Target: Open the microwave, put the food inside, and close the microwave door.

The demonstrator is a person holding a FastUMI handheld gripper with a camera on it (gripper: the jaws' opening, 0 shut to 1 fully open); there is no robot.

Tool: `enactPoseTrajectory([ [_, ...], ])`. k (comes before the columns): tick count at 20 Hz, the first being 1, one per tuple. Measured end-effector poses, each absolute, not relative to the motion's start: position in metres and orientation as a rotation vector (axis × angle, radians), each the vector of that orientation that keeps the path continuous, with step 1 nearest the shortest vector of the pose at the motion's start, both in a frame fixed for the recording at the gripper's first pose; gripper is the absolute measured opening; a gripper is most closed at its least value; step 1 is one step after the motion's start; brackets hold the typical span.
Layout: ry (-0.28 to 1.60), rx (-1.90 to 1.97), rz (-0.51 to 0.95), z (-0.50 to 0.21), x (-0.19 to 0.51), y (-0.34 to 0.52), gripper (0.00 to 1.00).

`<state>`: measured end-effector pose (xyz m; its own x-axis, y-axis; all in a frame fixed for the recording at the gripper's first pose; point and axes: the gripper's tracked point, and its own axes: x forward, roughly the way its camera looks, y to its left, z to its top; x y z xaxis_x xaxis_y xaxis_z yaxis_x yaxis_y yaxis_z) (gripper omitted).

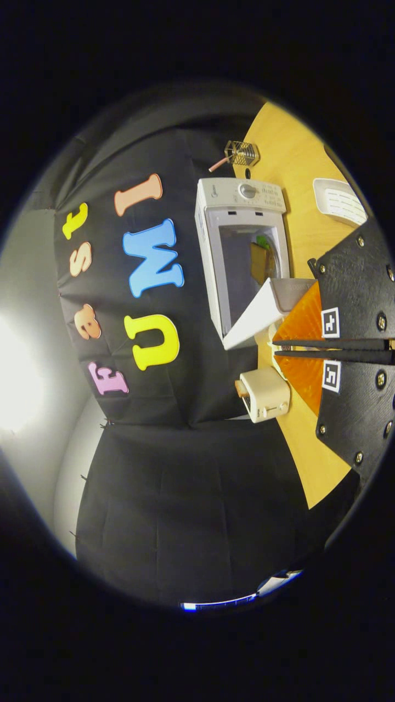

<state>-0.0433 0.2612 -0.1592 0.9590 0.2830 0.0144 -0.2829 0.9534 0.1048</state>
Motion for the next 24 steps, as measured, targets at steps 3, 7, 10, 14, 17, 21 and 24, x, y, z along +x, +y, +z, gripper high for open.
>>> enactPoseTrajectory([
  [3, 0.004, 0.102, 0.239, -0.157, -0.026, 0.229, 0.01],
  [7, 0.039, 0.144, 0.252, -0.155, -0.006, 0.206, 0.01],
  [10, 0.079, 0.181, 0.283, -0.154, 0.011, 0.192, 0.01],
  [14, 0.081, 0.122, 0.243, -0.155, 0.036, 0.165, 0.01],
  [17, 0.094, 0.101, 0.216, -0.155, 0.053, 0.151, 0.01],
  [21, 0.103, 0.087, 0.177, -0.154, 0.076, 0.136, 0.01],
  [24, 0.094, 0.113, 0.124, -0.153, 0.094, 0.12, 0.01],
])
